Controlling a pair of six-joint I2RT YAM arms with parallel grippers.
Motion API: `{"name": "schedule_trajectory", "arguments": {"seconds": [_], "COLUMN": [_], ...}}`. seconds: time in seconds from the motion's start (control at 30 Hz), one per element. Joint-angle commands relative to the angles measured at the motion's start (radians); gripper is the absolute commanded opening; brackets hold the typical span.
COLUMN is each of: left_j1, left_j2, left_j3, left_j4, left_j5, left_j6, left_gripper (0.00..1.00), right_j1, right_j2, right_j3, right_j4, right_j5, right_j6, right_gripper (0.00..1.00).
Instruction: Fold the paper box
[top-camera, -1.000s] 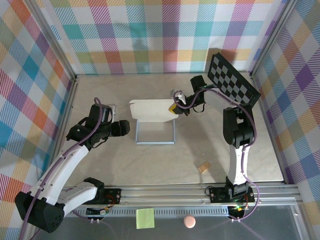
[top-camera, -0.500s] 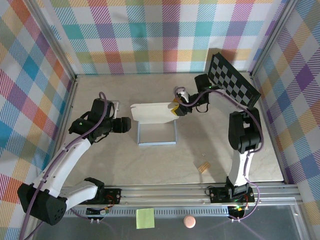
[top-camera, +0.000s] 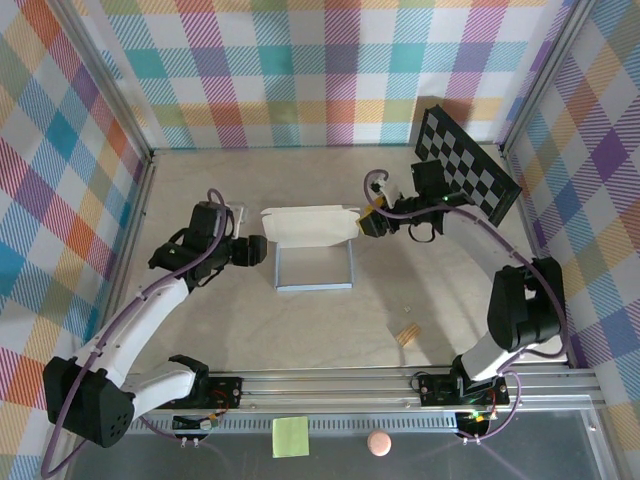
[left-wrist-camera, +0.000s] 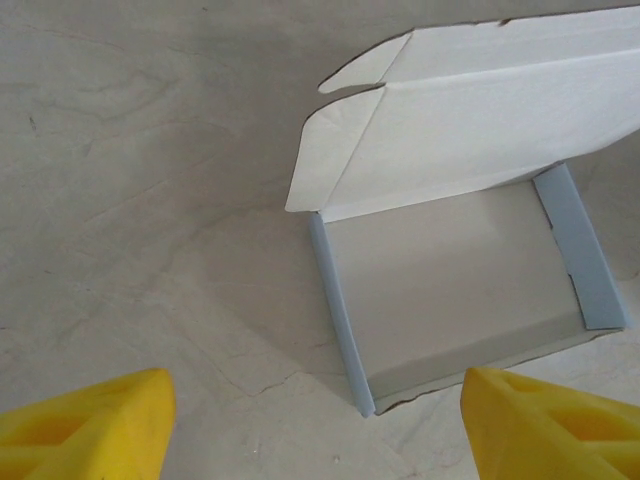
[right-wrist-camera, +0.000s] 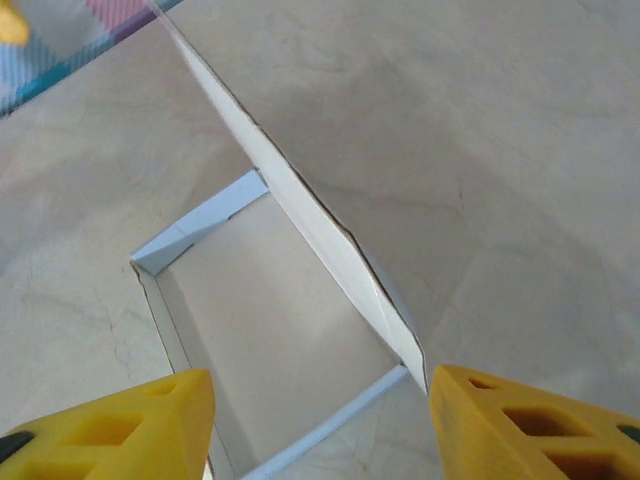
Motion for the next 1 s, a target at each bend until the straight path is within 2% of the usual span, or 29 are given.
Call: {"name": "schedule_trajectory", "arguments": {"seconds": [0.0,0.27,0.47,0.73,0.97], "left_j1": [0.012,0.016,0.031,0.047,0.075], "left_j2": [-0.014,0.094,0.114,0.101,0.156], "left_j3": [-0.050,-0.068,-0.151,-0.286,-0.282], "left_j4": [0.147,0.254,0.456,0.708,0.747], "left_j5": [-0.009,-0.022,-0.014,0.025,0.089], "left_j6": [-0.027,0.030,0.036,0.183,0.290], "left_gripper": [0.76,0.73,0.72,0.72,0.73], "right_j1": [-0.004,-0.004,-0.008,-0.018,-0.029], "right_j2": [-0.062,-0.088,-0.051,0.025,0.084], "right_j3": [-0.071,-0.152,-0.148,-0.112,-0.116], "right_j4": [0.129,0.206,0.251,0.286,0.351], "right_j5": [0.070,0.057,0.060,-0.032,-0.102], "right_j6": [0.192,0.212,0.154,0.022,-0.077], "right_gripper": [0.60,0.64,0.64,0.57,0.56]}}
